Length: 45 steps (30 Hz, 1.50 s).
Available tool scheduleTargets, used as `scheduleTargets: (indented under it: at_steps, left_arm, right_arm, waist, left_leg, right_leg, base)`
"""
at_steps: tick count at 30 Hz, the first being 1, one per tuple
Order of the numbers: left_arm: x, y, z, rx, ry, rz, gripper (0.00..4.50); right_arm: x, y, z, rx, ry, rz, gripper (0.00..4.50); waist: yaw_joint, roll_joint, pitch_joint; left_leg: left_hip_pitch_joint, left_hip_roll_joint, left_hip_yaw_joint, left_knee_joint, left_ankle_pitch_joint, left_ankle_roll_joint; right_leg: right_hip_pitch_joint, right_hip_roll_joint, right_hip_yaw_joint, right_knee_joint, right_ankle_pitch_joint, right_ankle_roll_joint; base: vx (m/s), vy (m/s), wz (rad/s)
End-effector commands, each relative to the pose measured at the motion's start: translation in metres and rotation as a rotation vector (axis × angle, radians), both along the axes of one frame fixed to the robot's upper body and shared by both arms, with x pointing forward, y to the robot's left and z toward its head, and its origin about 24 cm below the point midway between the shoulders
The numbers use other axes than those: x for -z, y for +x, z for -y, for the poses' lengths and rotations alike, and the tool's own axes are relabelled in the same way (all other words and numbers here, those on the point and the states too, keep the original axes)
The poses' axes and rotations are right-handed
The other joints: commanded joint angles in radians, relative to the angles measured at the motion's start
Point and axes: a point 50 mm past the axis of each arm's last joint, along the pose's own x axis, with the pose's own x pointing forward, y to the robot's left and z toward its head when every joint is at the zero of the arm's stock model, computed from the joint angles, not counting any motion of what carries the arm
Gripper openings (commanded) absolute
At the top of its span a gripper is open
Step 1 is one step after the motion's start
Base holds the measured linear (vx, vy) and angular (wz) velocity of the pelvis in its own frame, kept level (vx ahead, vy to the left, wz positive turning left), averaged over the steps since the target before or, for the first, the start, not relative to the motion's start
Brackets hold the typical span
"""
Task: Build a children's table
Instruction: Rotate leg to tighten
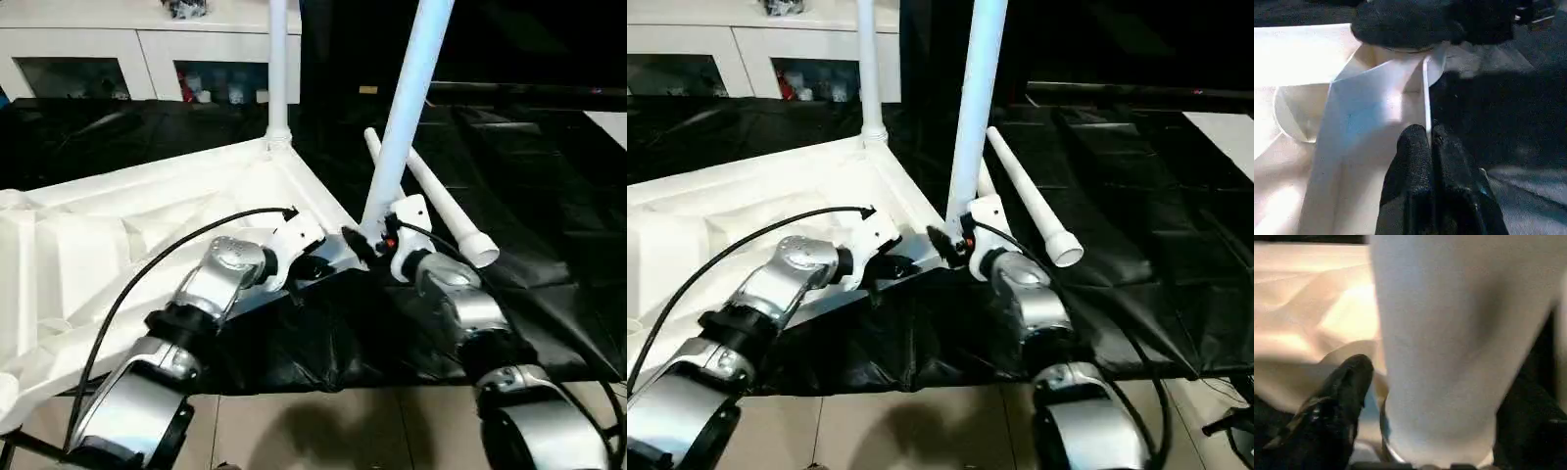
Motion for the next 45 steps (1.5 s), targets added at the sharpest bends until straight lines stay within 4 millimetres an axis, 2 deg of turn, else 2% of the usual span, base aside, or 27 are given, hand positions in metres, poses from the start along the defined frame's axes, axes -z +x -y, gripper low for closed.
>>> scheduleTargets:
  at_steps: [1,3,5,7,8,11,13,14,16,17,19,20,27,30,32,35,36,37,38,39,42,44,45]
  left_arm:
    - [-0.006,-0.009,0.006,0.145,-0.039,0.009,0.0]
    - [-0.007,-0.012,0.001,0.184,-0.042,-0.003,0.0]
    - [-0.008,-0.015,-0.002,0.223,-0.049,-0.007,0.0]
    - [-0.009,-0.019,-0.006,0.265,-0.053,-0.025,0.0]
    - [-0.009,-0.023,-0.011,0.309,-0.04,-0.042,0.0]
    - [-0.01,-0.025,-0.017,0.345,-0.027,-0.057,0.0]
    - [-0.01,-0.026,-0.021,0.366,-0.014,-0.062,0.0]
    - [-0.009,-0.026,-0.023,0.375,-0.002,-0.066,0.0]
    - [-0.008,-0.027,-0.025,0.388,0.006,-0.07,0.0]
    - [-0.008,-0.027,-0.026,0.396,0.009,-0.071,0.0]
    - [-0.008,-0.027,-0.026,0.401,0.012,-0.073,0.0]
    - [-0.009,-0.027,-0.028,0.406,0.02,-0.074,0.0]
    - [-0.01,-0.025,-0.031,0.401,0.027,-0.075,0.0]
    - [-0.012,-0.019,-0.025,0.318,-0.014,-0.067,0.0]
    - [-0.012,-0.016,-0.022,0.275,-0.027,-0.064,0.0]
    - [-0.013,-0.011,-0.017,0.21,-0.03,-0.048,0.0]
    - [-0.013,-0.005,-0.008,0.135,-0.036,-0.029,0.0]
    - [-0.013,-0.005,-0.008,0.135,-0.036,-0.029,0.0]
    - [-0.013,-0.001,0.002,0.082,-0.044,-0.015,0.0]
    - [-0.014,0.0,0.008,0.055,-0.046,-0.007,0.0]
    - [-0.013,0.001,0.019,0.024,-0.045,0.003,0.0]
    - [-0.012,0.0,0.024,0.012,-0.051,0.002,0.0]
    - [-0.011,-0.001,0.027,0.005,-0.056,0.0,0.0]
  right_arm:
    - [0.005,-0.016,-0.008,-0.257,-0.017,-0.03,3.77]
    - [0.004,-0.021,-0.001,-0.331,-0.025,-0.039,3.77]
    - [0.002,-0.024,0.004,-0.379,-0.037,-0.037,3.77]
    - [0.0,-0.028,0.009,-0.435,-0.045,-0.042,3.77]
    - [-0.003,-0.031,0.014,-0.499,-0.069,-0.048,3.77]
    - [-0.004,-0.038,0.02,-0.597,-0.109,-0.074,3.77]
    - [-0.004,-0.042,0.023,-0.659,-0.129,-0.096,3.5]
    - [-0.004,-0.044,0.024,-0.694,-0.141,-0.111,3.43]
    - [-0.004,-0.046,0.026,-0.724,-0.154,-0.13,3.4]
    - [-0.003,-0.047,0.027,-0.734,-0.163,-0.137,3.18]
    - [-0.003,-0.047,0.028,-0.741,-0.17,-0.141,3.0]
    - [-0.002,-0.047,0.028,-0.741,-0.175,-0.144,2.96]
    - [0.001,-0.052,0.023,-0.749,-0.141,-0.168,2.75]
    - [0.006,-0.049,0.016,-0.629,-0.074,-0.159,2.74]
    - [0.008,-0.045,0.013,-0.553,-0.069,-0.152,2.74]
    - [0.009,-0.038,0.008,-0.439,-0.055,-0.124,2.74]
    - [0.014,-0.03,0.001,-0.293,-0.03,-0.125,2.73]
    - [0.014,-0.03,0.001,-0.293,-0.03,-0.125,2.73]
    - [0.019,-0.026,-0.008,-0.194,-0.011,-0.14,2.73]
    - [0.022,-0.024,-0.017,-0.146,0.001,-0.149,2.72]
    - [0.022,-0.02,-0.038,-0.086,0.033,-0.157,2.72]
    - [0.021,-0.019,-0.054,-0.074,0.039,-0.148,2.72]
    - [0.02,-0.02,-0.061,-0.078,0.038,-0.138,2.72]
  waist:
    - [0.008,0.006,-0.059]
    - [0.012,0.004,-0.06]
    - [0.012,0.004,-0.059]
    - [0.017,0.001,-0.057]
    - [0.019,0.007,-0.056]
    - [0.021,0.01,-0.054]
    - [0.027,0.011,-0.055]
    - [0.029,0.015,-0.056]
    - [0.036,0.012,-0.057]
    - [0.038,0.019,-0.058]
    - [0.038,0.014,-0.058]
    - [0.038,0.018,-0.058]
    - [0.038,0.014,-0.059]
    - [0.036,0.007,-0.055]
    - [0.033,0.01,-0.052]
    - [0.029,0.009,-0.05]
    - [0.025,0.008,-0.05]
    - [0.025,0.008,-0.05]
    - [0.02,0.008,-0.051]
    - [0.015,0.011,-0.049]
    - [0.011,0.01,-0.052]
    - [0.009,0.014,-0.055]
    - [0.007,0.011,-0.054]
  left_leg:
    - [-0.005,0.028,-0.006,-0.057,-0.075,0.089]
    - [-0.004,0.032,-0.005,-0.055,-0.071,0.114]
    - [-0.001,0.033,-0.004,-0.056,-0.073,0.115]
    - [-0.004,0.033,-0.002,-0.055,-0.078,0.114]
    - [-0.003,0.035,-0.003,-0.057,-0.093,0.107]
    - [-0.001,0.036,-0.001,-0.058,-0.118,0.092]
    - [0.001,0.035,-0.001,-0.057,-0.115,0.087]
    - [0.001,0.035,-0.002,-0.057,-0.111,0.086]
    - [0.0,0.034,-0.001,-0.056,-0.101,0.084]
    - [0.0,0.033,-0.002,-0.055,-0.097,0.083]
    - [-0.001,0.034,-0.002,-0.055,-0.096,0.08]
    - [-0.001,0.034,-0.003,-0.055,-0.097,0.078]
    - [-0.001,0.033,-0.003,-0.055,-0.096,0.073]
    - [0.0,0.033,-0.003,-0.058,-0.109,0.069]
    - [0.003,0.033,-0.004,-0.062,-0.134,0.052]
    - [0.003,0.031,-0.005,-0.065,-0.155,0.029]
    - [0.002,0.032,-0.004,-0.066,-0.148,0.023]
    - [0.002,0.032,-0.004,-0.066,-0.148,0.023]
    - [0.002,0.029,-0.006,-0.066,-0.152,0.013]
    - [0.003,0.03,-0.007,-0.069,-0.154,0.005]
    - [-0.001,0.027,-0.006,-0.065,-0.133,0.015]
    - [-0.003,0.026,-0.007,-0.065,-0.109,0.026]
    - [-0.004,0.026,-0.006,-0.065,-0.109,0.028]
  right_leg:
    - [0.061,-0.087,0.062,-0.071,0.068,-0.246]
    - [0.062,-0.088,0.063,-0.067,0.111,-0.256]
    - [0.059,-0.088,0.062,-0.068,0.104,-0.264]
    - [0.061,-0.087,0.063,-0.067,0.092,-0.262]
    - [0.061,-0.087,0.061,-0.07,0.067,-0.259]
    - [0.057,-0.085,0.062,-0.075,0.027,-0.253]
    - [0.058,-0.084,0.062,-0.074,0.031,-0.251]
    - [0.057,-0.084,0.062,-0.072,0.039,-0.253]
    - [0.058,-0.085,0.062,-0.07,0.059,-0.255]
    - [0.057,-0.084,0.061,-0.069,0.065,-0.256]
    - [0.058,-0.084,0.061,-0.068,0.075,-0.258]
    - [0.058,-0.085,0.061,-0.068,0.075,-0.258]
    - [0.06,-0.084,0.06,-0.068,0.068,-0.254]
    - [0.058,-0.087,0.06,-0.073,0.031,-0.249]
    - [0.055,-0.089,0.061,-0.08,-0.043,-0.238]
    - [0.055,-0.09,0.063,-0.09,-0.128,-0.213]
    - [0.05,-0.09,0.064,-0.089,-0.129,-0.21]
    - [0.05,-0.09,0.064,-0.089,-0.129,-0.21]
    - [0.053,-0.09,0.063,-0.091,-0.153,-0.203]
    - [0.049,-0.092,0.063,-0.094,-0.163,-0.205]
    - [0.053,-0.089,0.065,-0.091,-0.117,-0.208]
    - [0.054,-0.089,0.063,-0.084,-0.063,-0.218]
    - [0.054,-0.087,0.064,-0.086,-0.059,-0.218]
  base:
    - [0.0,0.0,0.0]
    - [0.0,0.0,0.0]
    - [0.0,0.0,0.0]
    - [0.0,0.0,0.0]
    - [0.0,0.0,0.0]
    - [0.0,0.0,0.0]
    - [0.0,0.0,0.0]
    - [0.0,0.0,0.0]
    - [0.0,0.0,0.0]
    - [0.0,0.0,0.0]
    - [0.0,0.0,0.0]
    - [0.0,0.0,0.0]
    - [0.0,0.0,0.0]
    - [0.0,0.0,0.0]
    - [0.0,0.0,0.0]
    - [0.0,0.0,0.0]
    - [0.0,0.0,0.0]
    - [0.0,0.0,0.0]
    - [0.0,0.0,0.0]
    - [0.0,0.0,0.0]
    - [0.0,0.0,0.0]
    - [0.0,0.0,0.0]
    - [0.0,0.0,0.0]
